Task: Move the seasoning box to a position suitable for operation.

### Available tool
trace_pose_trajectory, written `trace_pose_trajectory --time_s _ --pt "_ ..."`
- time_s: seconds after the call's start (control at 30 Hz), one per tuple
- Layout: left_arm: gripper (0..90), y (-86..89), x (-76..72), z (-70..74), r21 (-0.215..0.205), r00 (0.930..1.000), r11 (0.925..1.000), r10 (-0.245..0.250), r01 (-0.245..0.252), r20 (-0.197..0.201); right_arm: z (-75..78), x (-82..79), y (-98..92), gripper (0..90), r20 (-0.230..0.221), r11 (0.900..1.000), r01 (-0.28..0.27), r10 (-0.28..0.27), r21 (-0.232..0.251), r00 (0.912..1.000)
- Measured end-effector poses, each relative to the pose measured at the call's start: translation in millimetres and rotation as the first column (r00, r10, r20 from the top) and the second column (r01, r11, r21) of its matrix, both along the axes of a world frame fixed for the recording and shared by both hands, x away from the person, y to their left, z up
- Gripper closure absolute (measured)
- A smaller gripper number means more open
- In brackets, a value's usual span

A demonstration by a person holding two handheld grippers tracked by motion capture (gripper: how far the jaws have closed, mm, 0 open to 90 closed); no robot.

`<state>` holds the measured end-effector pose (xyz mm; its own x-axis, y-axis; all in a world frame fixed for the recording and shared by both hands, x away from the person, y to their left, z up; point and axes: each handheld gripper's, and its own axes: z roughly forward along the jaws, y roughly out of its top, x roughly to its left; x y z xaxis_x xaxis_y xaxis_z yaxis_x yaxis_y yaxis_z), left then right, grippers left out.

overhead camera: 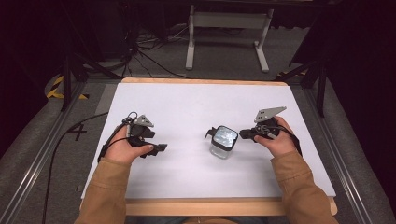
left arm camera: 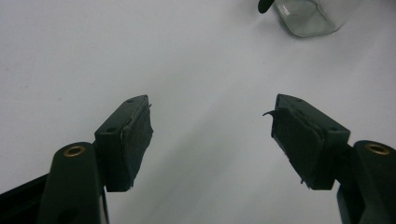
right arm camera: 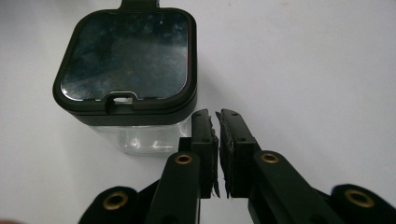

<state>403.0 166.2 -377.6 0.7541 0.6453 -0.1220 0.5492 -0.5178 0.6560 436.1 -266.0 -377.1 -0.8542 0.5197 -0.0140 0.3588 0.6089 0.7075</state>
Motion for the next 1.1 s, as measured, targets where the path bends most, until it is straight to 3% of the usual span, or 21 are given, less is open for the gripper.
trace_pose_trajectory --time_s 0.27,0.43,0.57,0.87,1.0,1.1 --pt "29.2 -3.1 -2.0 2.6 -0.001 0.9998 0.9999 -0.012 0.012 0.015 -2.3 1.0 1.9 87.0 0.02 1.0 0.003 -0.003 0.019 0.9998" --pt "29.4 -4.1 -4.0 5.4 -0.01 0.9996 0.9999 -0.014 0.014 0.024 -8.2 3.7 2.2 89.2 0.023 0.995 0.024 -0.027 0.098 0.9994" --pt "29.4 -4.6 -5.4 7.5 -0.015 0.9992 0.9997 -0.017 0.018 0.035 -10.5 4.3 4.9 89.4 0.017 0.994 0.012 -0.014 0.108 0.9998" --pt "29.4 -6.7 -5.1 6.6 -0.012 0.9993 0.9997 -0.022 0.023 0.031 -16.6 6.0 5.6 89.7 -0.005 0.996 0.003 -0.003 0.086 1.0" --pt "29.4 -7.3 -4.3 6.5 -0.009 0.9993 0.9996 -0.026 0.026 0.028 -17.5 4.4 8.9 89.7 -0.018 0.997 -0.026 0.027 0.077 0.9995" --pt "29.4 -8.2 -3.3 7.4 -0.009 0.9989 0.9994 -0.032 0.033 0.033 -17.1 -0.2 15.0 89.8 -0.027 0.998 -0.058 0.059 0.027 0.9979"
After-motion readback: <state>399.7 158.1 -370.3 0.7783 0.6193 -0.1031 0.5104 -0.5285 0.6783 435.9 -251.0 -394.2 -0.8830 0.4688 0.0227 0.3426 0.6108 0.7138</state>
